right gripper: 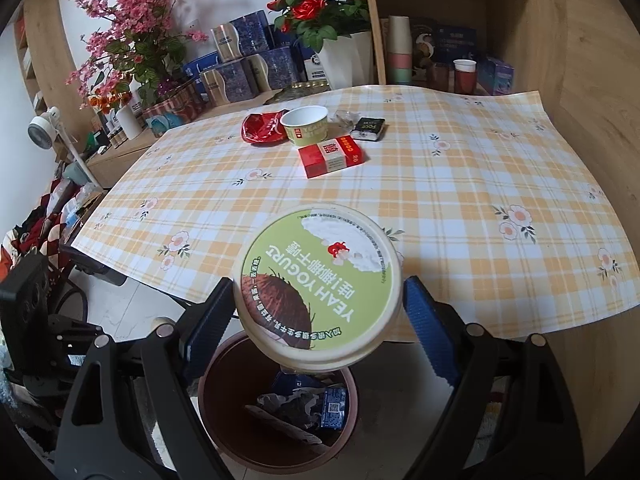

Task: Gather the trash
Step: 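Carry the fork over the bin and release it with the left tool while the right holds the lid, then lower the green yogurt lid into the bin and open the right tool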

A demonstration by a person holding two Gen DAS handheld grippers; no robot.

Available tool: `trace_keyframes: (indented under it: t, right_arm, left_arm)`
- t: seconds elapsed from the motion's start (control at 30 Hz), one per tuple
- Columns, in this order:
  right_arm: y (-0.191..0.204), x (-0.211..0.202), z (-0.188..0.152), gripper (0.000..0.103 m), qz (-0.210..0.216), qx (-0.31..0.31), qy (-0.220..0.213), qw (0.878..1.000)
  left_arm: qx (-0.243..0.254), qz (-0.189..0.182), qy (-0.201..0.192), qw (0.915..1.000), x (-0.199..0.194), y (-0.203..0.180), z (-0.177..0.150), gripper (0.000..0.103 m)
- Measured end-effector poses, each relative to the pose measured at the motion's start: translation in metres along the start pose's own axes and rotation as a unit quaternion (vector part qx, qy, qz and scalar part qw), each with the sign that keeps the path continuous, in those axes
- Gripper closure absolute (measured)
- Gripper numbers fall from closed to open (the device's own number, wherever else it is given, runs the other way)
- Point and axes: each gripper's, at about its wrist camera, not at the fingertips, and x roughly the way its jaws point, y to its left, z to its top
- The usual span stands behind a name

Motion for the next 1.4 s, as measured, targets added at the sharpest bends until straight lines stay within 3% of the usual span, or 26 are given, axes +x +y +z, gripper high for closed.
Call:
trace_keyframes:
  t: [0.1, 0.17, 0.27, 0.4, 0.47, 0.67, 0.87, 1.07, 1.17, 1.4]
  right_arm:
    - [-0.004, -0.004, 0.001, 0.019, -0.003, 0.004, -0.006, 1.0]
    - [-0.009, -0.009, 0.003, 0.019, -0.006, 0.009, -0.011, 1.0]
    - [-0.013, -0.014, 0.005, 0.019, -0.012, 0.011, -0.017, 1.0]
    - [-0.017, -0.012, 0.004, 0.019, -0.015, 0.015, -0.015, 1.0]
    - [-0.02, -0.009, 0.002, 0.019, -0.014, 0.023, -0.011, 1.0]
    - [-0.016, -0.004, -0.002, 0.019, -0.01, 0.021, 0.0, 1.0]
    - [-0.006, 0.005, -0.004, 0.019, 0.008, 0.011, 0.018, 1.0]
    - [0.02, 0.018, -0.015, 0.019, 0.038, -0.023, 0.056, 0.997]
    - [0.031, 0.025, -0.024, 0.019, 0.045, -0.038, 0.075, 0.995]
    - [0.049, 0.035, -0.037, 0.018, 0.07, -0.053, 0.106, 0.99]
  left_arm:
    - [-0.003, -0.005, -0.002, 1.0, 0.004, 0.001, 0.001, 0.084]
    - [-0.005, -0.008, -0.01, 0.9999, 0.004, 0.001, 0.003, 0.053]
    - [-0.015, -0.007, -0.043, 0.9989, -0.007, 0.003, 0.006, 0.041]
    - [-0.061, 0.058, -0.1, 0.9915, -0.031, 0.015, 0.01, 0.027]
    - [-0.08, 0.08, -0.121, 0.9861, -0.042, 0.02, 0.012, 0.013]
    - [-0.115, 0.173, -0.187, 0.9601, -0.082, 0.034, 0.023, 0.007]
    - [-0.118, 0.211, -0.221, 0.9448, -0.106, 0.039, 0.027, 0.006]
    - [-0.129, 0.22, -0.233, 0.9383, -0.113, 0.047, 0.02, 0.006]
    - [-0.125, 0.211, -0.258, 0.9344, -0.115, 0.046, 0.014, 0.006]
    - [-0.108, 0.206, -0.254, 0.9389, -0.111, 0.039, 0.016, 0.006]
